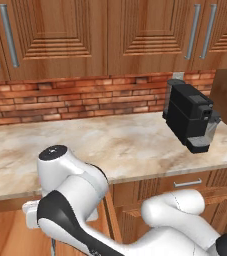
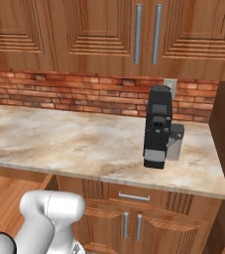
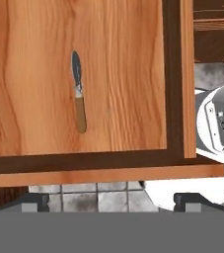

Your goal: Take the pizza cutter from the drawer on the left and place it on the dining counter for cutting.

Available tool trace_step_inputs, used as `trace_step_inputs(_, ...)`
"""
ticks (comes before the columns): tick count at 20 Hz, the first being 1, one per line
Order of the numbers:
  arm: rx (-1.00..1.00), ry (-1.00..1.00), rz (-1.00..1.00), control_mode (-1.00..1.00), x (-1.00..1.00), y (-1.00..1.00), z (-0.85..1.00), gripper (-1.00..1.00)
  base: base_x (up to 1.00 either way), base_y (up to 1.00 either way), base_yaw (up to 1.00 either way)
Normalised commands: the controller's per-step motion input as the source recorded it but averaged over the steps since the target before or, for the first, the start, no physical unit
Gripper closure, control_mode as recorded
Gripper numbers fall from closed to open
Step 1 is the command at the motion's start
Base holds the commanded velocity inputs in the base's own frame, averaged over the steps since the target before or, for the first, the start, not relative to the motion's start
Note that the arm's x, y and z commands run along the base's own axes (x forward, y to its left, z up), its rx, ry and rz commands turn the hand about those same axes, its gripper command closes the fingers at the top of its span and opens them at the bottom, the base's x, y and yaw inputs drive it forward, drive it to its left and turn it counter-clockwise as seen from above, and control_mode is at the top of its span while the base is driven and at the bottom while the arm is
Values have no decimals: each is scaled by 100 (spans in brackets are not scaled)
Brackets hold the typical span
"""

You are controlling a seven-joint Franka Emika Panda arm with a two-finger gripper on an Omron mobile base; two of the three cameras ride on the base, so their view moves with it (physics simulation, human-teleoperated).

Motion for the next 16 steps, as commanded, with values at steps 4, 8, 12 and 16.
trace_step_inputs(4, 0, 4, 2, -100, 0, 15, -11, -100, 0, 0, 0)
trace_step_inputs(8, 0, 0, 0, -100, 0, 9, -13, -100, 0, 0, 0)
trace_step_inputs(12, 0, 0, 0, -100, 0, 10, -24, -100, 0, 0, 0)
trace_step_inputs(16, 0, 0, 0, -100, 10, 18, -18, -100, 0, 0, 0)
